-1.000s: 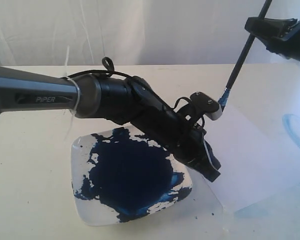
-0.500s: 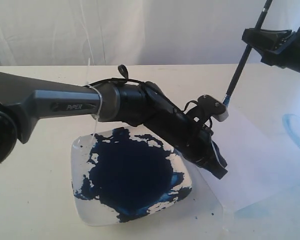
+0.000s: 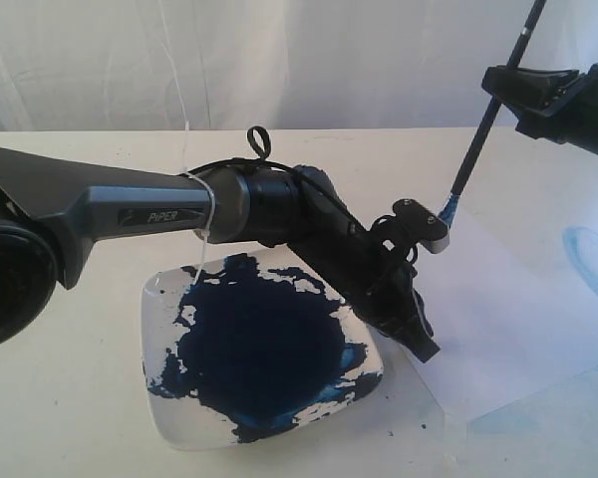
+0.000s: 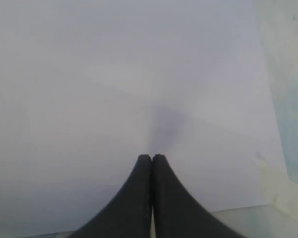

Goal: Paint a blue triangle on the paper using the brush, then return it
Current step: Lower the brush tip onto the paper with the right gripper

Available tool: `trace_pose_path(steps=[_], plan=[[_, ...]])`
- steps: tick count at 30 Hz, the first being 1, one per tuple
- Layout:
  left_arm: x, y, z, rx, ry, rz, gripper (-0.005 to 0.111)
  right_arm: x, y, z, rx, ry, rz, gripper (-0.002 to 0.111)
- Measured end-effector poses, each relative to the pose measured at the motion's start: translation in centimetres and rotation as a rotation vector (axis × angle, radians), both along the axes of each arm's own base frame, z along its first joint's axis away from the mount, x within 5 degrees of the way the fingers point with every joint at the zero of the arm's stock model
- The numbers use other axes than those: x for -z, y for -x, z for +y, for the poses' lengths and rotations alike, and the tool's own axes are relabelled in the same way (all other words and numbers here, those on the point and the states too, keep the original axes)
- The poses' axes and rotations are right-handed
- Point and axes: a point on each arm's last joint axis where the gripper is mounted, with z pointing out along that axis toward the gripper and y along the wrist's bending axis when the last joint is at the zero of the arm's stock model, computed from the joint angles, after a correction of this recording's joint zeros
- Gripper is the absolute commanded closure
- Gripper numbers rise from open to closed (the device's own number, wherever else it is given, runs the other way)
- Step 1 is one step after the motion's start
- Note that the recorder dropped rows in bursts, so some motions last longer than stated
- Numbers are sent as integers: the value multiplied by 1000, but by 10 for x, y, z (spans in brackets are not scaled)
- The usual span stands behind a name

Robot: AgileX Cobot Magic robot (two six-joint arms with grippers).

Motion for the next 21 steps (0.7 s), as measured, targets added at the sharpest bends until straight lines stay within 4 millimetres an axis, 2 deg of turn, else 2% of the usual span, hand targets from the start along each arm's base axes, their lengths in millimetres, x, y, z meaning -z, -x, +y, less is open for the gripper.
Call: trace_pose_path(steps=[8,18,21], plan=[[0,0,0,-2,1,-3,107,0,0,0,1,-1,-1,108],[7,-1,-1,1,-16,13,107,0,1,11,-29,-1,0,108],[7,-1,-1,0,-17,14,107,10,-2,11,-28,-2,26,108]])
